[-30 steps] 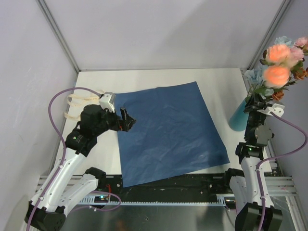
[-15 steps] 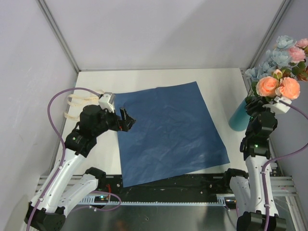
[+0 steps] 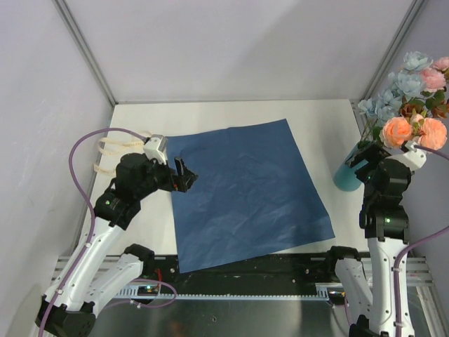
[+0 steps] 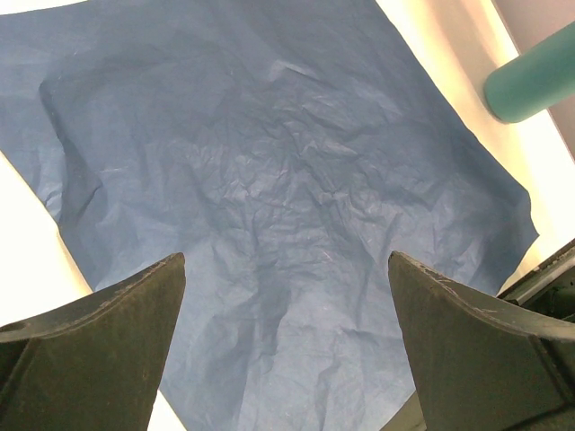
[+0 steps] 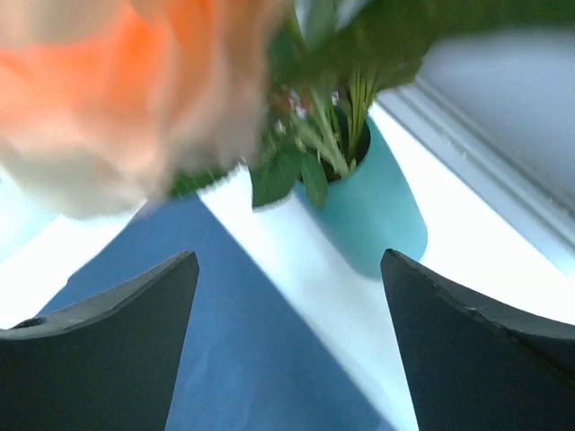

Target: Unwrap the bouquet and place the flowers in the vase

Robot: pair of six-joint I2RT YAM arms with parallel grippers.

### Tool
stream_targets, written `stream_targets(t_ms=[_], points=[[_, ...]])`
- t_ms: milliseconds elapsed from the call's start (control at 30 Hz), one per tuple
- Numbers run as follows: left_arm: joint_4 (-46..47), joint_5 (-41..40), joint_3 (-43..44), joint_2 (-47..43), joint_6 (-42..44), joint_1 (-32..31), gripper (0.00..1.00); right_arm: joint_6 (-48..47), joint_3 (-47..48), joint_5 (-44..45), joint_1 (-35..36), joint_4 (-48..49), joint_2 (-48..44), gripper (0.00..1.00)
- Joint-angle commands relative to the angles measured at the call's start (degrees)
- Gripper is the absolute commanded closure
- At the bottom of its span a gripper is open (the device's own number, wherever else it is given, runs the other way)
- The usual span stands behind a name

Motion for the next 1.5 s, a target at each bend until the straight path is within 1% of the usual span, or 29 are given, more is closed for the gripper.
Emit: stream_targets(t_ms=[0, 100, 300, 433, 533, 700, 900, 1000, 1133, 1267, 1467], points=[[0.71, 1.65, 0.08, -0.71, 0.91, 0.34, 0.01, 4.82, 3.58, -4.92, 0.34, -15.5, -1.48, 0.08], [0.78, 1.79, 0.08, -0.91, 0.87, 0.32, 0.01, 5.29, 3.64, -10.25, 0.74, -20.59, -2.37, 0.02], [0.86, 2.05, 0.16, -0.76, 0.63, 0.3, 0.01, 3.89, 4.5, -21.3, 2.63, -27.97, -4.42, 0.01], [0.88, 1.95, 0.27, -1.2, 0.67, 0.34, 0.0, 1.45, 4.55, -34.84, 4.25, -27.45, -5.78, 0.01], [1.34, 2.77, 0.28, -1.87, 0.75, 0.33, 0.0, 0.67, 4.4, -41.66, 5.21, -25.7, -6.12, 0.01], [3.6, 4.09, -0.16, -4.08, 0.46, 0.33, 0.0, 1.77, 2.81, -44.07, 7.7, -19.92, -7.97, 0.01], [8.39, 8.39, -1.68, -8.15, -0.05, 0.3, 0.0, -0.08, -1.6, -43.27, 11.55, -13.27, -10.82, 0.01], [11.93, 10.77, -3.11, -10.69, -0.67, 0.26, 0.0, -1.17, -3.14, -43.53, 12.42, -9.65, -11.6, 0.01], [15.14, 11.81, -4.83, -13.94, -1.15, 0.21, 0.0, -0.48, -3.59, -44.65, 13.18, -5.39, -11.74, 0.01], [16.23, 12.26, -5.54, -15.18, -1.16, 0.25, 0.0, 0.42, -3.64, -45.39, 13.53, -2.45, -11.47, 0.01], [16.43, 12.42, -5.67, -15.14, -1.09, 0.25, 0.0, 0.72, -3.62, -44.97, 13.93, -0.95, -10.97, 0.01]])
